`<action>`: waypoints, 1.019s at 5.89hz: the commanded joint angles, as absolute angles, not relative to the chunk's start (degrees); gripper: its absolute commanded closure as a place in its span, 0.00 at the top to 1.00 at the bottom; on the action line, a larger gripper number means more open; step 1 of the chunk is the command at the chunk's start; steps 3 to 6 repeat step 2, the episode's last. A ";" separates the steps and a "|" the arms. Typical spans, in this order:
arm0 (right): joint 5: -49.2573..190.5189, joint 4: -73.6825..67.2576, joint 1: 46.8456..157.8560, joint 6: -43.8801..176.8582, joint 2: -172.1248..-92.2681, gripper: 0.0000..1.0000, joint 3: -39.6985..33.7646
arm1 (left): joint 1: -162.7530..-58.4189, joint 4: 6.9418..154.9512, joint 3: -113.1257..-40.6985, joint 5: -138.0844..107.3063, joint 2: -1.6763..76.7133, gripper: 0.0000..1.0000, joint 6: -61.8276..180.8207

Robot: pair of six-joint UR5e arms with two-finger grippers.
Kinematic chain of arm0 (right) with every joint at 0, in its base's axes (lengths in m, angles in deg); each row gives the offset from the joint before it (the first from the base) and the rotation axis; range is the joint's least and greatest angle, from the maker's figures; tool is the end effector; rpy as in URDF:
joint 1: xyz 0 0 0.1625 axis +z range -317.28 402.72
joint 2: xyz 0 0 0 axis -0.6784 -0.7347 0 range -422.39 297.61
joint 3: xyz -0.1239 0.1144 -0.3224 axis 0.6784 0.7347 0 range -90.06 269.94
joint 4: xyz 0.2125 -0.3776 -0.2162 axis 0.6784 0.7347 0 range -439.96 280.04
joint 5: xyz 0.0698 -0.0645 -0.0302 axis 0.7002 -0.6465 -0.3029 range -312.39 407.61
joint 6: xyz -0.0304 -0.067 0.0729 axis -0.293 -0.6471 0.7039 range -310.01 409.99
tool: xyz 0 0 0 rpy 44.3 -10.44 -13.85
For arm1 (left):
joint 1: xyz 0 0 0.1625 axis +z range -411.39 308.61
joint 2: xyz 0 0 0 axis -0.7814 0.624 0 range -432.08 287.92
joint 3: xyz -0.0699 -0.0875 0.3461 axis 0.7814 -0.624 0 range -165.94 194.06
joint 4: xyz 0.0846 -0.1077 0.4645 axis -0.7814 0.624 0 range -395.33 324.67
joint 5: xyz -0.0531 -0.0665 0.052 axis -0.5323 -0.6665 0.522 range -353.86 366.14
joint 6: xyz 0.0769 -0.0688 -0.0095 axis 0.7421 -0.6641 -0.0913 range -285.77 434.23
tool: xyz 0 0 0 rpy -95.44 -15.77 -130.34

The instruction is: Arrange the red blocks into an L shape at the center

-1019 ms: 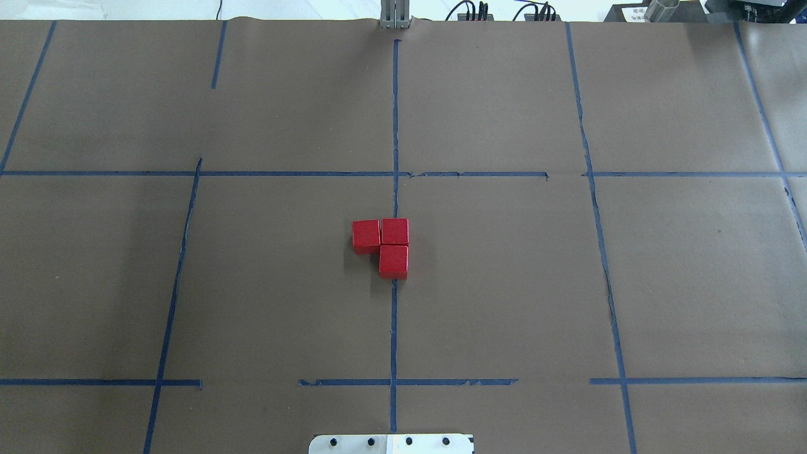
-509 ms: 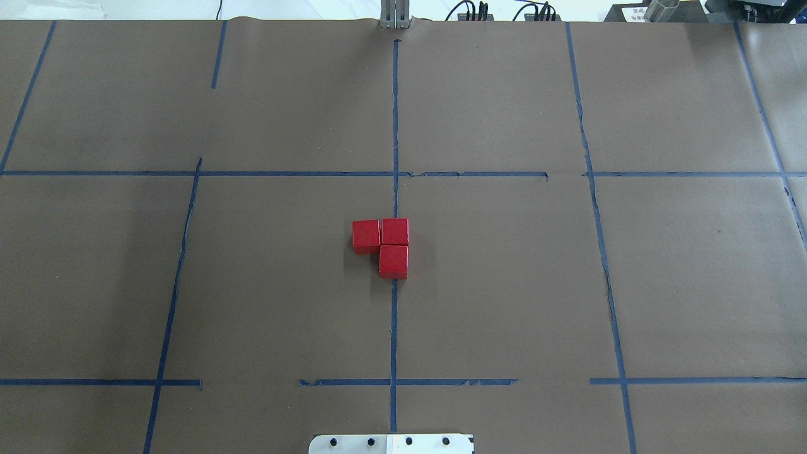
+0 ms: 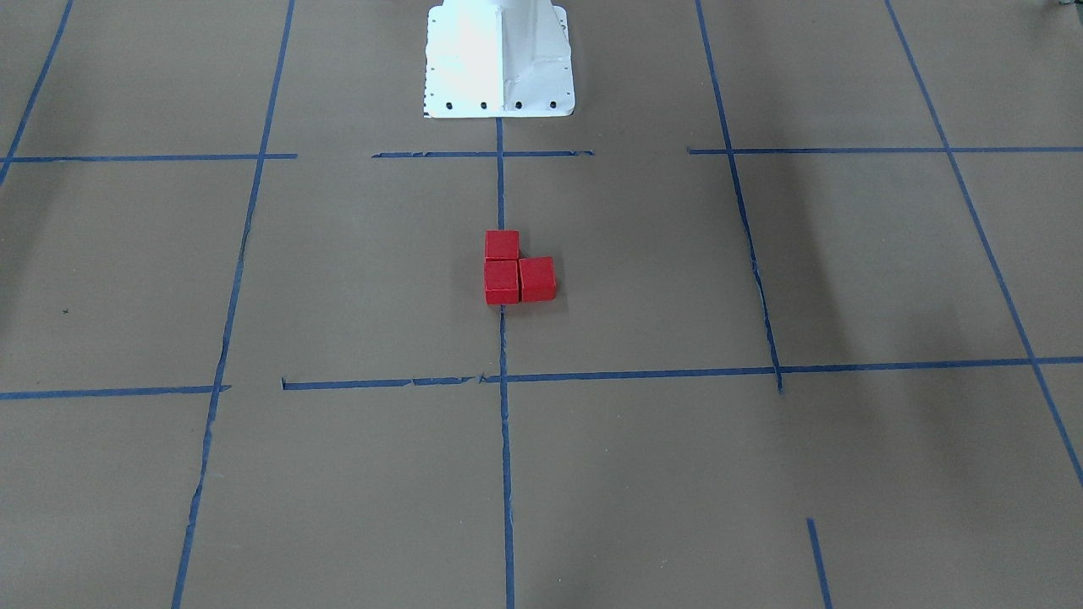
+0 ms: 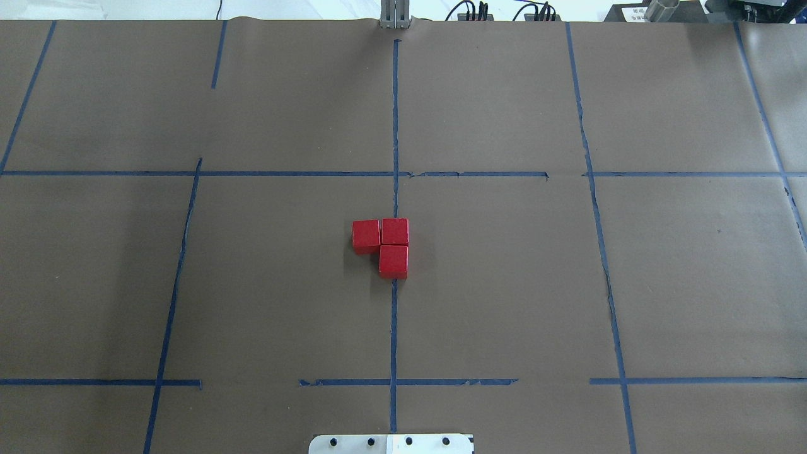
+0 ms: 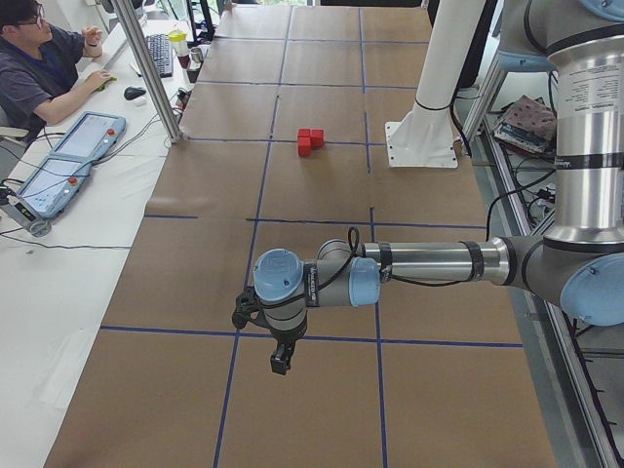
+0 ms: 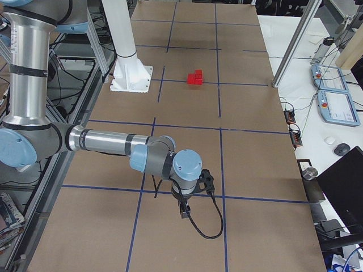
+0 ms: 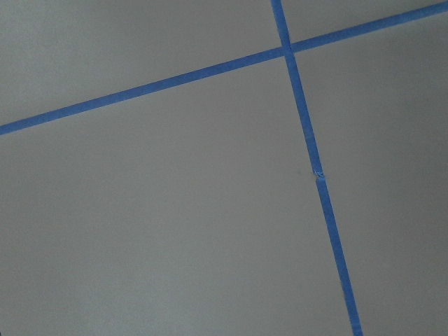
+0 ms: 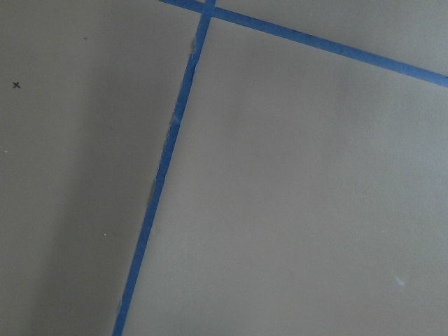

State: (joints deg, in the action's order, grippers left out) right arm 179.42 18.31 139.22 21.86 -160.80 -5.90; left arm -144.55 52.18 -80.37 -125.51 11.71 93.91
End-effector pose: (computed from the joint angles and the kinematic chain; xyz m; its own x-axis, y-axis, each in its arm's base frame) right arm 0.1199 -0.4847 0.6379 0.6929 -0.2757 0.6662 0.2444 0.9591 0.1428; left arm -0.0929 -0.5152 0.6233 0.7184 0.2501 -0.6492 -0.1986 0.9680 0.1531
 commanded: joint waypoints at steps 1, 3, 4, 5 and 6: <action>179.44 18.30 139.22 21.86 -160.83 0.99 -5.86 | -144.55 51.94 -80.42 -125.52 11.68 1.00 93.91; 179.44 18.39 139.22 21.86 -160.83 0.99 -5.77 | -144.55 51.86 -80.34 -125.52 11.68 1.00 93.91; 179.44 18.39 139.22 21.86 -160.83 0.99 -5.77 | -144.55 51.86 -80.34 -125.52 11.68 1.00 93.91; 179.44 18.39 139.22 21.86 -160.83 0.99 -5.77 | -144.55 51.86 -80.34 -125.52 11.68 1.00 93.91; 179.44 18.39 139.22 21.86 -160.83 0.99 -5.77 | -144.55 51.86 -80.34 -125.52 11.68 1.00 93.91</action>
